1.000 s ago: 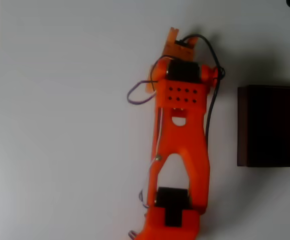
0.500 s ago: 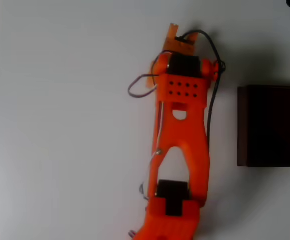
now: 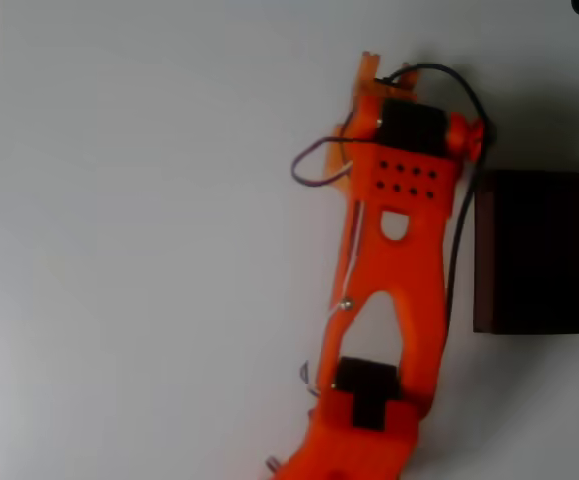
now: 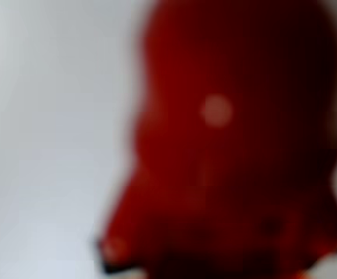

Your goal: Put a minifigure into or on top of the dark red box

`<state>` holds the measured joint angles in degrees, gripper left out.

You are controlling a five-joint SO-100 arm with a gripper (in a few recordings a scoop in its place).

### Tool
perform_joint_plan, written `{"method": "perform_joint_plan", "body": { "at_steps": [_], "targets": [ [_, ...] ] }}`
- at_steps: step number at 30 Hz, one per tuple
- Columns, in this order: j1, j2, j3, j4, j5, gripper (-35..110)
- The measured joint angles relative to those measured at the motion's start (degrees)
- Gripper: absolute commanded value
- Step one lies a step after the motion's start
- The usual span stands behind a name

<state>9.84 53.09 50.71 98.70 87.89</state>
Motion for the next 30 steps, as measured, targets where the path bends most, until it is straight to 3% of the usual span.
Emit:
{"method": "perform_joint_plan", "body": {
  "at_steps": [14,25,30],
  "targets": [
    [16.6,16.3,9.1,1.1,-32.1,4],
    [34.9,17.5,6.5,1.1,-45.9,4],
    [37.7,11.7,2.9,1.2,-48.3,5]
  ]
}}
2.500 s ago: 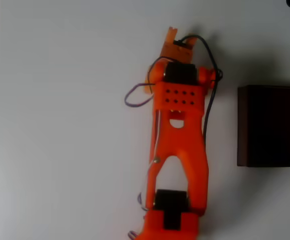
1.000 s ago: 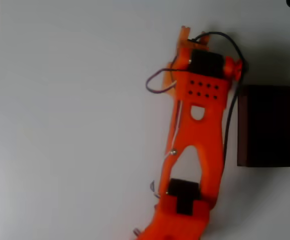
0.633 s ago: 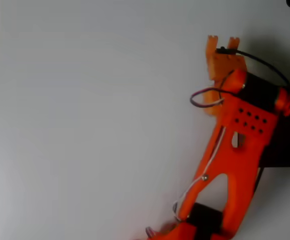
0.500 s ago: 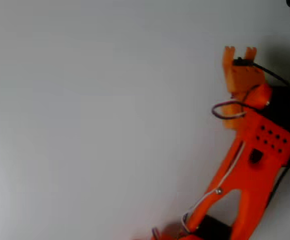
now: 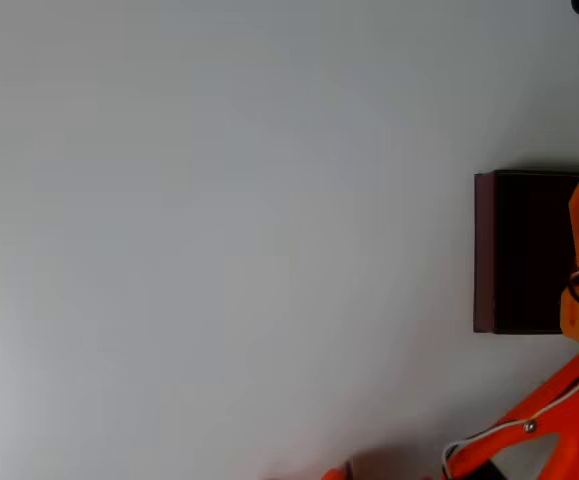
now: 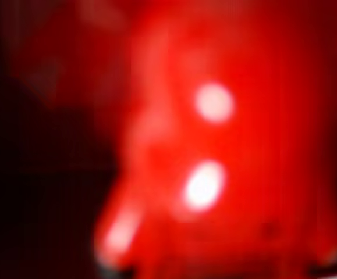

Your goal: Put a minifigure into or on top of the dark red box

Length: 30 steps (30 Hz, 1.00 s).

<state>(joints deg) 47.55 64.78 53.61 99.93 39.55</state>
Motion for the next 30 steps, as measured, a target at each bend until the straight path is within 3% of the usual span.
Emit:
{"method": "perform_joint_plan", "body": {
  "at_steps": [9,18,30],
  "targets": [
    [-0.5,-1.3,-0.1,0.0,0.2,21],
    [-2.4,0.3,3.9,-0.3,1.1,21],
    [-12.5,41.7,41.7,-11.2,-4.0,20]
  ]
}}
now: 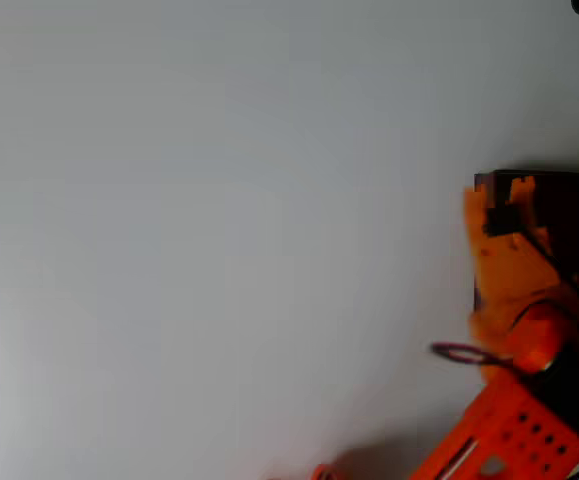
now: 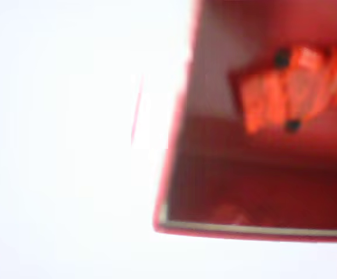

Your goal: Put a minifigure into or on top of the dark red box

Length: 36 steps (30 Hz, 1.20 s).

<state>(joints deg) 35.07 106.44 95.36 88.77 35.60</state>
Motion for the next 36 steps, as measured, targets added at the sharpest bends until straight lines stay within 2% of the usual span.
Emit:
{"method": "perform_joint_plan", "body": {
  "at_steps": [12,22,31,36],
  "targets": [
    [-22.9,45.4,32.7,-11.1,-4.6,19],
    [-35.2,82.3,54.0,-13.0,-11.0,21],
    [-38.9,85.3,59.2,-12.1,-20.3,14],
    [-38.5,85.1,64.9,-11.4,-16.7,15]
  ]
}}
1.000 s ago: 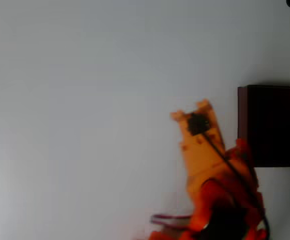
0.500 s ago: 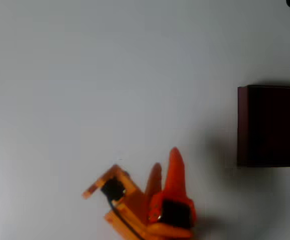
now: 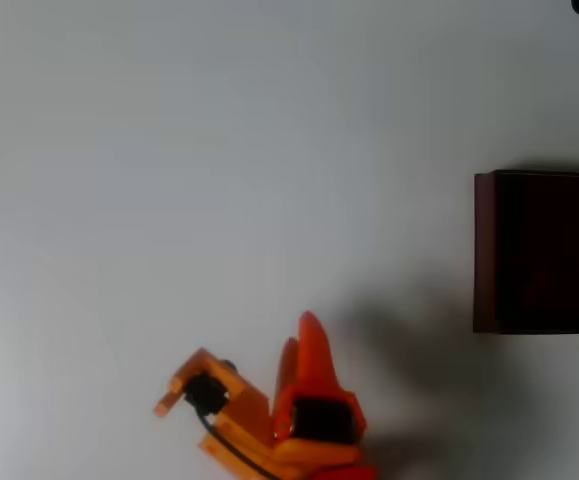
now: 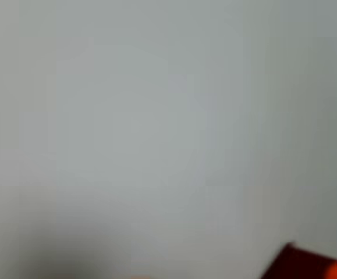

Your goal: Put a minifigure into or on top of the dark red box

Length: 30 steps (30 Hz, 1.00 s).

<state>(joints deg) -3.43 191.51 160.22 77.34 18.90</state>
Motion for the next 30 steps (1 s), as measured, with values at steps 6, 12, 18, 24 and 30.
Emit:
{"method": "perform_joint_plan", "body": {
  "at_steps": [6,12,18,24,30],
  "targets": [
    [-2.3,0.4,5.4,-1.4,-3.2,0],
    [-4.5,0.4,11.3,-1.7,-5.6,0],
    [-6.2,0.5,11.7,-1.1,-12.6,0],
    [-7.6,0.5,11.7,-1.0,-13.3,0],
    [-7.1,-0.1,11.7,-1.0,-13.3,0]
  ]
}}
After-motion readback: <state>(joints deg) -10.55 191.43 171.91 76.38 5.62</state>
